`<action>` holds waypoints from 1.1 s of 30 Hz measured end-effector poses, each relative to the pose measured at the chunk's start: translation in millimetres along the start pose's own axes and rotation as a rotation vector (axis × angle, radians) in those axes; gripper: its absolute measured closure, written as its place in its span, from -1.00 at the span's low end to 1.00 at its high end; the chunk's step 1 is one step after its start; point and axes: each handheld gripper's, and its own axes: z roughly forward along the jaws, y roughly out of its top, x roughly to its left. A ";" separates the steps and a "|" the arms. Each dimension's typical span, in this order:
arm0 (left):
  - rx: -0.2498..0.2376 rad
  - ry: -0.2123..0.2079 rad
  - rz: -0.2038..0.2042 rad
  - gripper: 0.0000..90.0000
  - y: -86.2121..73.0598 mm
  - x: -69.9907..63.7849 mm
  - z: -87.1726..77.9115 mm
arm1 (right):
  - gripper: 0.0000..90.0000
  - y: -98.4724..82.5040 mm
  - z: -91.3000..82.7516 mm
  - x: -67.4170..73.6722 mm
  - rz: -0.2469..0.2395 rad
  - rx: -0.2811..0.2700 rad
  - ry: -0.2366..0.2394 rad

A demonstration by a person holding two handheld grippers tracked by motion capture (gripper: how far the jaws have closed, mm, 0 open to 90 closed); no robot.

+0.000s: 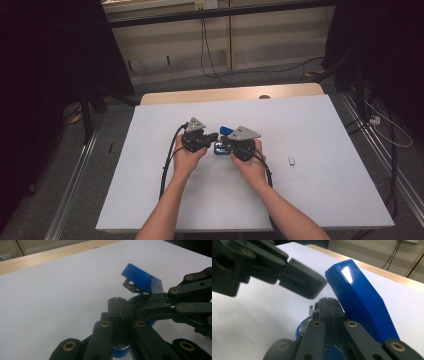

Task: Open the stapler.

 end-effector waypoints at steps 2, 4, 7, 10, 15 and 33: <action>0.002 -0.002 0.007 1.00 -0.6 -1.1 2.1 | 1.00 0.1 -0.1 0.2 -0.007 0.001 -0.002; 0.025 0.007 0.014 1.00 -2.3 -2.0 6.1 | 1.00 0.0 -0.1 0.1 -0.007 0.002 -0.003; 0.038 0.008 0.025 1.00 -5.5 -1.3 8.8 | 1.00 0.4 -0.3 0.0 -0.012 0.003 -0.006; 0.038 0.016 0.024 1.00 -5.4 -1.4 8.8 | 1.00 1.3 -0.3 -0.4 -0.020 0.003 -0.005; 0.043 0.023 0.031 1.00 -5.5 -1.5 8.9 | 1.00 4.4 1.6 0.1 -0.035 0.010 -0.022; 0.073 0.036 0.040 1.00 -10.9 -1.4 13.0 | 1.00 13.2 -13.1 -1.7 -0.061 -0.009 -0.127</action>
